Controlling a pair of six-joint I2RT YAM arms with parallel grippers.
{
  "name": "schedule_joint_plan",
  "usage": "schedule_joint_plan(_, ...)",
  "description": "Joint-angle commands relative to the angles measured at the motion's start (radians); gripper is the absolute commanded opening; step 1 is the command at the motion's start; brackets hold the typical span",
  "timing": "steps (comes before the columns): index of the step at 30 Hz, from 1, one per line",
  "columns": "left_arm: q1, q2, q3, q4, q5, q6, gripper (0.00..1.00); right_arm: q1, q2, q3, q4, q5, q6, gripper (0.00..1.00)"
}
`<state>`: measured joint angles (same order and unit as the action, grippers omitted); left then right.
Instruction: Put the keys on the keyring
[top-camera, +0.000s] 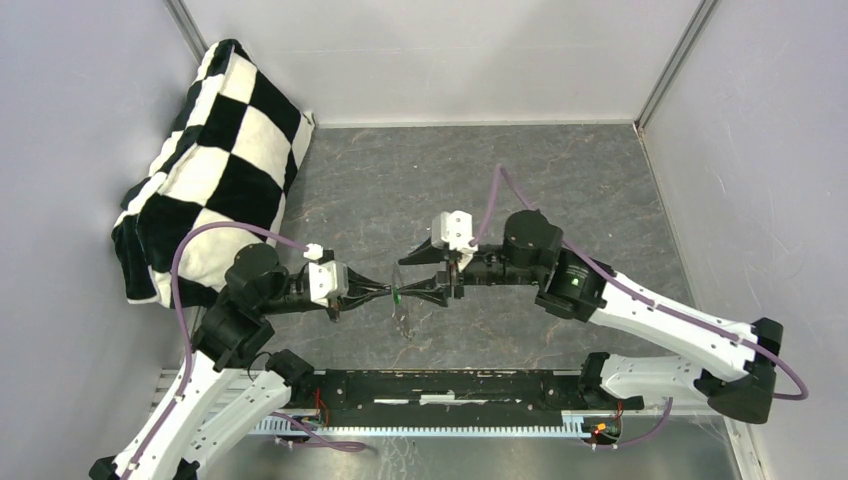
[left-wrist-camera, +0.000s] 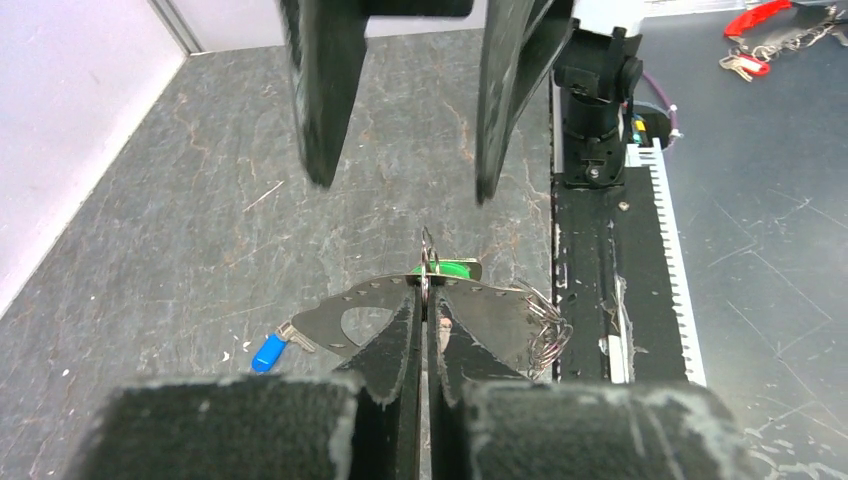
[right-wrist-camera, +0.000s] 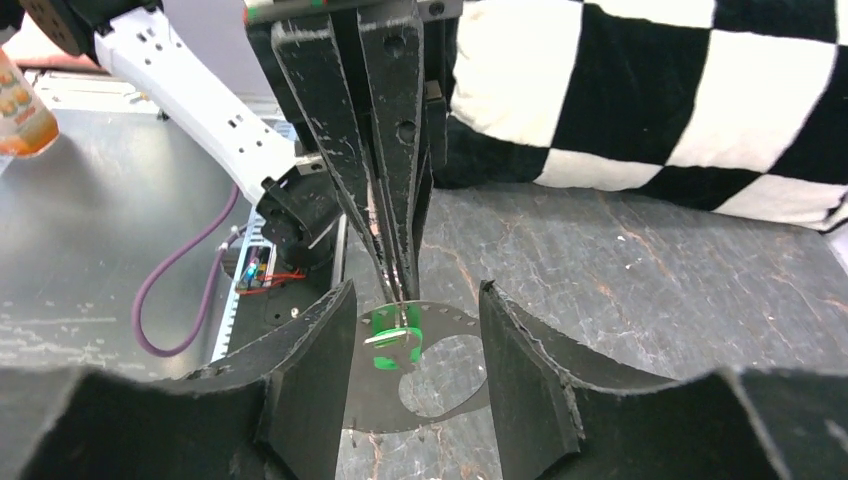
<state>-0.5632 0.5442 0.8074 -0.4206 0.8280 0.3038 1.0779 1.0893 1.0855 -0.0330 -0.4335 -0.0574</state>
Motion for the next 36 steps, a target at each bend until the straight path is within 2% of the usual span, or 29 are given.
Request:
schedule_joint_plan(1, -0.003, 0.003, 0.057, 0.03, 0.06, -0.035, 0.02, -0.001, 0.058, 0.069, -0.03, -0.097, -0.077, 0.55)
schedule_joint_plan(14, -0.003, -0.003, 0.053, 0.006, 0.048, -0.033, 0.02, -0.001, 0.123, 0.086, 0.013, -0.183, -0.056, 0.44)
schedule_joint_plan(18, -0.003, -0.006, 0.055, 0.004, 0.048, -0.031, 0.02, -0.001, 0.138, 0.097, 0.015, -0.182, -0.053, 0.33)
schedule_joint_plan(21, -0.003, -0.008, 0.052, -0.005, 0.046, -0.029, 0.02, -0.001, 0.136, 0.096, 0.014, -0.173, -0.053, 0.1)
schedule_joint_plan(23, -0.004, -0.012, 0.049, -0.01, 0.044, -0.025, 0.02, -0.001, 0.136, 0.104, -0.009, -0.152, -0.058, 0.0)
schedule_joint_plan(27, -0.003, -0.013, 0.046, -0.028, 0.023, -0.01, 0.02, -0.002, 0.142, 0.139, -0.112, -0.085, -0.087, 0.0)
schedule_joint_plan(28, -0.003, -0.01, 0.047, -0.037, 0.017, -0.007, 0.04, -0.001, 0.142, 0.145, -0.133, -0.064, -0.093, 0.0)
schedule_joint_plan(32, -0.003, 0.014, 0.074, -0.102, 0.013, 0.051, 0.28, 0.0, 0.162, 0.192, -0.256, -0.011, -0.136, 0.0)
schedule_joint_plan(34, -0.003, 0.049, 0.103, -0.177, 0.028, 0.124, 0.33, -0.001, 0.18, 0.217, -0.311, 0.017, -0.157, 0.0)
schedule_joint_plan(36, -0.003, 0.095, 0.139, -0.256, 0.033, 0.195, 0.34, 0.0, 0.201, 0.247, -0.36, 0.036, -0.176, 0.0)
